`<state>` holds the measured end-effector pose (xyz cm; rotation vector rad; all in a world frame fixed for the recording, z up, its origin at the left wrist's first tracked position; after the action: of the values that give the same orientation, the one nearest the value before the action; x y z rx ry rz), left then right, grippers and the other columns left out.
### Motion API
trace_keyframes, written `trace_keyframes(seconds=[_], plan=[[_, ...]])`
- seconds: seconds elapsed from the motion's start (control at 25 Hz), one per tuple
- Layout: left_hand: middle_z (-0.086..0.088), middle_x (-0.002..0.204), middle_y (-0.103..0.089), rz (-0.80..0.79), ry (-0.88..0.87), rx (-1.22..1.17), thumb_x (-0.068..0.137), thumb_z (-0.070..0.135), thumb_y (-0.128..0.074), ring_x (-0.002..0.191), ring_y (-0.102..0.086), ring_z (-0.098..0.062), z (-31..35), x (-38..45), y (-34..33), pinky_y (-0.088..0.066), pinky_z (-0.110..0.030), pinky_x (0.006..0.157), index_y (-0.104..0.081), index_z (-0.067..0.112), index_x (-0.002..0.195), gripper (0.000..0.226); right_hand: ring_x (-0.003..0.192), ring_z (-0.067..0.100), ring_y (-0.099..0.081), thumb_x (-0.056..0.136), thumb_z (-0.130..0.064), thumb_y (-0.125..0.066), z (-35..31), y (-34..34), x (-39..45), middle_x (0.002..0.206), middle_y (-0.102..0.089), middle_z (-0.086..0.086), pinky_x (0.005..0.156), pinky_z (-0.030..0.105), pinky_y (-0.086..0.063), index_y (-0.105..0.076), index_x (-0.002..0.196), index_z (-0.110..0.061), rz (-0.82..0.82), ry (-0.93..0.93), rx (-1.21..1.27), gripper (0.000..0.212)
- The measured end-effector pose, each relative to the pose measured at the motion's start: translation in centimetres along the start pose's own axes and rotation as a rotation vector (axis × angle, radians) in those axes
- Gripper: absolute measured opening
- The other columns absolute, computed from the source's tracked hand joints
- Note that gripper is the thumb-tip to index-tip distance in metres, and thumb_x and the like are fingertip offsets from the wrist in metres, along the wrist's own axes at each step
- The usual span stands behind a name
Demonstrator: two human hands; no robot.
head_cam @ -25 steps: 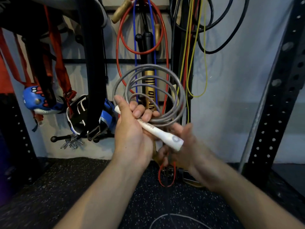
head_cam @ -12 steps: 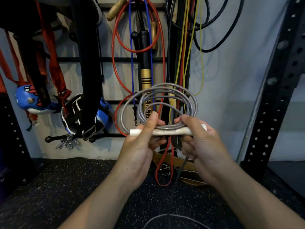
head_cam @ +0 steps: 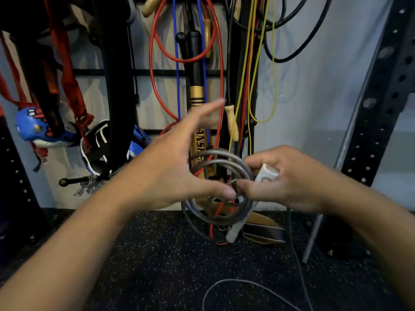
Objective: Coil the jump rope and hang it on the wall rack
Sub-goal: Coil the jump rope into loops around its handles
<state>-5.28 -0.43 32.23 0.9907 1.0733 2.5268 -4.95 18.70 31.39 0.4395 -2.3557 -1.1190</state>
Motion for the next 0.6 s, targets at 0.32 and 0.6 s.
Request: trace_keyframes(seconds=[0.32,0.6], plan=[[0.014,0.096,-0.078,-0.037,0.071,-0.066,0.056,0.054,-0.091,0.086,-0.073,-0.009,0.4,-0.2,-5.0,-0.060,-0.044,0.081,-0.044,0.058,0.136,0.092,0.054,0.005,-0.051,0.082,-0.032,-0.076,0.1,-0.5,-0.1,0.065,-0.066,-0.002,0.051,0.023,-0.039,-0.063,0.084,-0.024,0.046,0.088,-0.206,0.015],[-0.001,0.095,-0.081,0.081,0.066,-0.429,0.073,0.013,-0.090,0.090,-0.078,-0.021,0.4,-0.4,-5.6,-0.064,-0.037,0.080,-0.071,0.030,0.120,0.053,0.046,0.004,-0.047,0.083,-0.050,-0.068,0.3,-0.4,0.2,0.054,-0.061,-0.004,0.047,0.019,-0.037,-0.040,0.103,-0.020,0.014,0.089,0.386,0.046]])
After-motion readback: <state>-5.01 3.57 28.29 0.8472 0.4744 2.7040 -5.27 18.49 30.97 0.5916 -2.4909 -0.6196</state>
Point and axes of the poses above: each hand's wrist, its own x-axis towards the middle knuckle, its own y-axis out of the back of the hand, z = x × y, the point moved 4 cm from there along x, towards the middle knuckle
